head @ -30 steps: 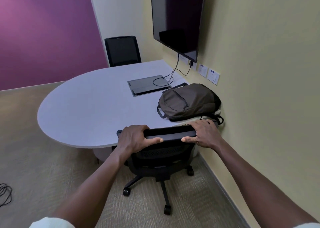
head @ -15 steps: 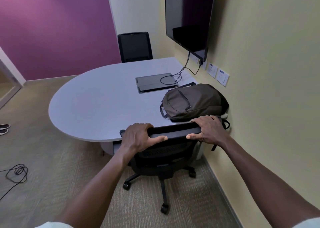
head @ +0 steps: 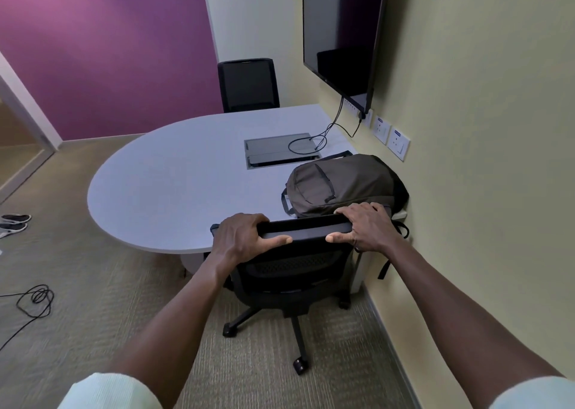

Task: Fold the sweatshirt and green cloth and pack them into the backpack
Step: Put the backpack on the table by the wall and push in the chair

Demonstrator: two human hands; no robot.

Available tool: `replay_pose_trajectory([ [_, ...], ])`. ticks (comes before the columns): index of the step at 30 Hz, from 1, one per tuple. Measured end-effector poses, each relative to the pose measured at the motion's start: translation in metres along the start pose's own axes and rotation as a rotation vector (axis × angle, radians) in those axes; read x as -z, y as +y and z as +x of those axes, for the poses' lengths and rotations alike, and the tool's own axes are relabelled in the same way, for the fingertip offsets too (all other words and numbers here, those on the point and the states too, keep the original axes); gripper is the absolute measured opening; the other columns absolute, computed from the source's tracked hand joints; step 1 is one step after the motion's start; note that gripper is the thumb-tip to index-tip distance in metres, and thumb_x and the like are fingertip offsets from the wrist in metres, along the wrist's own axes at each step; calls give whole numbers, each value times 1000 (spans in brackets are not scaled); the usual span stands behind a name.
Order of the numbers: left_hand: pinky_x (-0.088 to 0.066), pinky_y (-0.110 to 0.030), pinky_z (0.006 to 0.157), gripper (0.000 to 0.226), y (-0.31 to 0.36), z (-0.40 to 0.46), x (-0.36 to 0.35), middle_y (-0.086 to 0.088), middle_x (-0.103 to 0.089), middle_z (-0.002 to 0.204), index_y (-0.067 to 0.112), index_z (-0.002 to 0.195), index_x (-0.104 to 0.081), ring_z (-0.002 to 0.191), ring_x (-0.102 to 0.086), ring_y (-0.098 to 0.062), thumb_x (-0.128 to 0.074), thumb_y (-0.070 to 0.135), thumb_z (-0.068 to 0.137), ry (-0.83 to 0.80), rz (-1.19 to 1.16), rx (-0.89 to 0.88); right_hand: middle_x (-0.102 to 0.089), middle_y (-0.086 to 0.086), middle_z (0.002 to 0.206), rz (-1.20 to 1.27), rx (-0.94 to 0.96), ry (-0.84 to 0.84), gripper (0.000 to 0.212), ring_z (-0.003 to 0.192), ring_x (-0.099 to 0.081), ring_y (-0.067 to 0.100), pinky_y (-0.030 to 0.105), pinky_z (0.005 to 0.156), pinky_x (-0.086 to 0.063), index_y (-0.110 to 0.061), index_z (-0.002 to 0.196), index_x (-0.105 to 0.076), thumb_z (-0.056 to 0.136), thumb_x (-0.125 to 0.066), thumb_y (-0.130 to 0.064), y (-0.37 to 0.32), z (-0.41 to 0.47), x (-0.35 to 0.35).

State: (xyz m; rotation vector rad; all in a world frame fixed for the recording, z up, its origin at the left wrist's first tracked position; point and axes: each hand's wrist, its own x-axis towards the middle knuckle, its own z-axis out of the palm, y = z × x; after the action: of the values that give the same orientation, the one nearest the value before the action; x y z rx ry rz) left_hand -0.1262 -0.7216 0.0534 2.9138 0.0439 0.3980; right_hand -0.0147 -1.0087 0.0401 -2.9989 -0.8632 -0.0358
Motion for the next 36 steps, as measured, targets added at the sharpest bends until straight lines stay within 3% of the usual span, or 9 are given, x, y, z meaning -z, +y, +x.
replay_pose_trajectory([
  [8,-55,-33,71,90,4,20,-6,10,-73,89,32,105,-71,85,-66,-15,-33,102,62,-21,-25,18,-59,-3,126,-5,11,12,115,121,-49,21,45,104,-32,-33,138,-46,57,-6,-105,16,17,3],
  [14,-52,-29,67,82,-7,18,-1,11,-72,88,31,106,-72,82,-65,-12,-41,96,68,-6,-22,-17,-57,0,131,-11,16,22,111,123,-48,23,47,103,-31,-32,141,-45,62,-12,-102,3,14,3],
  [21,-48,-26,67,87,-35,21,3,12,-74,97,31,107,-72,90,-67,-11,-41,99,62,-4,-40,-10,-62,0,123,-24,23,71,107,116,-52,23,48,98,-36,-33,136,-51,63,-12,-102,-21,17,-1],
  [36,-55,-35,71,86,1,20,-1,11,-71,87,31,99,-71,84,-65,-13,-38,101,62,-40,-17,48,-61,-6,124,4,61,11,111,114,-53,19,41,97,-35,-37,139,-48,59,-10,-104,12,20,6],
])
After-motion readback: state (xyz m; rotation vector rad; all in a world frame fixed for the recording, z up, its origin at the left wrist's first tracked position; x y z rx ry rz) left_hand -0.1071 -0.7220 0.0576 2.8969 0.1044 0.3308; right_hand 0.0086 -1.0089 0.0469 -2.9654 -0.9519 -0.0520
